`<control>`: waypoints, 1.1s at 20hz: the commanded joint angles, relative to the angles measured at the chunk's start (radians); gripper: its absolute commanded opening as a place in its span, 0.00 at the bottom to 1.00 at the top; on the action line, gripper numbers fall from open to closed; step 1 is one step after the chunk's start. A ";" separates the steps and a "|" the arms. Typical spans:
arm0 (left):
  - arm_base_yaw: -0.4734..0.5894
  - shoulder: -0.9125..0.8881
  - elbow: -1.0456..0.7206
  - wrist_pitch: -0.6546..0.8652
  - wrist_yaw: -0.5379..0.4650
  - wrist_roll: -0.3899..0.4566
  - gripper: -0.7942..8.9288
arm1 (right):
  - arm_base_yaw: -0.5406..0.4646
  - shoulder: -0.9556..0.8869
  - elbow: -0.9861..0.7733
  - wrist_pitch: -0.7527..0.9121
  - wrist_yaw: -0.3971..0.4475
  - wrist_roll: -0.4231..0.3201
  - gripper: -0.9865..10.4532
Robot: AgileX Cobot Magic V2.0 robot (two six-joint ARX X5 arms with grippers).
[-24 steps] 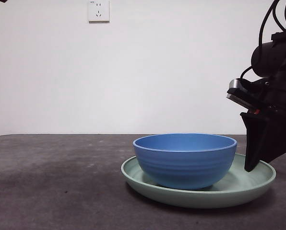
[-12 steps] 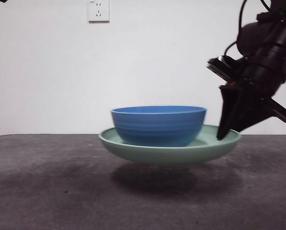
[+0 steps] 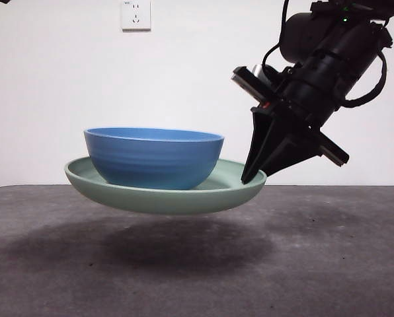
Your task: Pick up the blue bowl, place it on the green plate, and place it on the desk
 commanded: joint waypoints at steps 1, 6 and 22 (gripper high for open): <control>-0.010 0.004 0.008 0.012 0.003 -0.002 0.63 | 0.015 0.047 0.023 0.010 -0.008 0.032 0.10; -0.010 0.004 0.008 0.011 0.003 -0.002 0.63 | 0.026 0.111 0.023 0.048 0.000 0.045 0.10; -0.010 0.004 0.008 0.010 0.003 -0.002 0.63 | 0.015 0.197 0.023 0.051 0.024 0.035 0.25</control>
